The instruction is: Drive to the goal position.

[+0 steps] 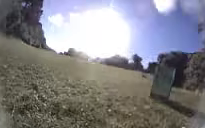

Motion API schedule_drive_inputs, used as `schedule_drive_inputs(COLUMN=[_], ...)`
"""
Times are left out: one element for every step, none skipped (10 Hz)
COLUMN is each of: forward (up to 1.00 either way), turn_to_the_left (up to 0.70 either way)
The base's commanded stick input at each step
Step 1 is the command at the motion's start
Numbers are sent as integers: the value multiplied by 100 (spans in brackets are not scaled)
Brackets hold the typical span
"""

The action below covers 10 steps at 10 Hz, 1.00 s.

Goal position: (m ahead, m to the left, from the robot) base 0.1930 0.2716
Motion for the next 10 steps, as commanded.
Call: schedule_drive_inputs(forward=[50, 50, 50, 50, 50, 50, 50, 50, 50, 50], turn_to_the_left=[-3, -10, -18, -32, -47, -50, -50, -50, -50, -50])
